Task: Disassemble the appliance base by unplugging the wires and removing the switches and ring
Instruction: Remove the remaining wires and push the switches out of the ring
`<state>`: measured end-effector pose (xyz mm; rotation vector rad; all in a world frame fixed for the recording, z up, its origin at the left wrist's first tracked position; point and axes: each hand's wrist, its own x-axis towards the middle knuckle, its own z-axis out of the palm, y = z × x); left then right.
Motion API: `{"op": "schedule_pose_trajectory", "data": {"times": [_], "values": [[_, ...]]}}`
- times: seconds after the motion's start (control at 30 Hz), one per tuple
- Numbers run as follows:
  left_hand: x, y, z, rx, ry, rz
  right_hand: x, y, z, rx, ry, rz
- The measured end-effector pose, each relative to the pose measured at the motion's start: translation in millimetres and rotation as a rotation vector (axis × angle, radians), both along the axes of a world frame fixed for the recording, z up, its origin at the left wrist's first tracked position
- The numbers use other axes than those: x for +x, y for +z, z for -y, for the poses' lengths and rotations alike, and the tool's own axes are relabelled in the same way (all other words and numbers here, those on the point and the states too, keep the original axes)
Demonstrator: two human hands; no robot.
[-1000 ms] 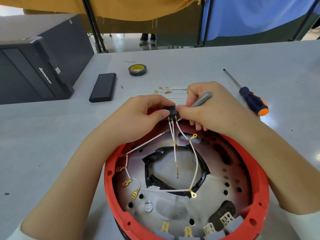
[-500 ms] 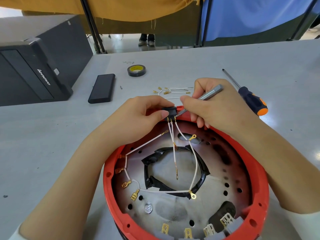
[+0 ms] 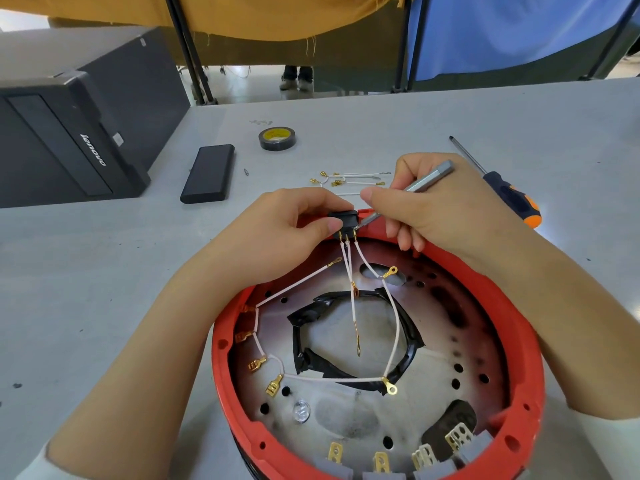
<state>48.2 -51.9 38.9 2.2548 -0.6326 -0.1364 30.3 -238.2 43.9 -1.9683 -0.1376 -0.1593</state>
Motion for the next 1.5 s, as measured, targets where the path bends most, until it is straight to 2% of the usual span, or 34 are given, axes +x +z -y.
{"op": "schedule_pose_trajectory", "data": {"times": [0.27,0.53,0.63,0.8,0.97,1.2,1.37,1.5], "values": [[-0.7,1.3,0.9,-0.004,-0.008,0.011,5.9,-1.0,2.5,0.042,0.035,0.009],[-0.9,1.7,2.0,-0.009,-0.008,0.002,16.7,1.6,3.6,-0.103,-0.001,-0.086],[-1.4,2.2,1.8,-0.012,-0.008,0.007,14.7,-1.6,1.2,-0.095,-0.022,-0.036],[-1.2,2.0,0.8,0.004,0.001,0.012,6.5,-3.5,-0.2,0.116,0.005,0.097],[-1.6,2.5,0.3,0.008,0.0,0.011,6.0,-4.9,-1.1,-0.014,0.003,0.111],[-1.1,1.3,0.5,0.006,-0.005,0.014,10.1,-5.5,3.2,0.035,0.057,0.056],[-0.7,1.2,0.1,-0.002,0.001,0.001,11.5,-6.9,2.5,-0.09,0.067,0.052],[-0.5,1.5,-0.6,0.0,0.0,0.005,10.8,-8.2,2.3,0.009,0.037,0.087]]}}
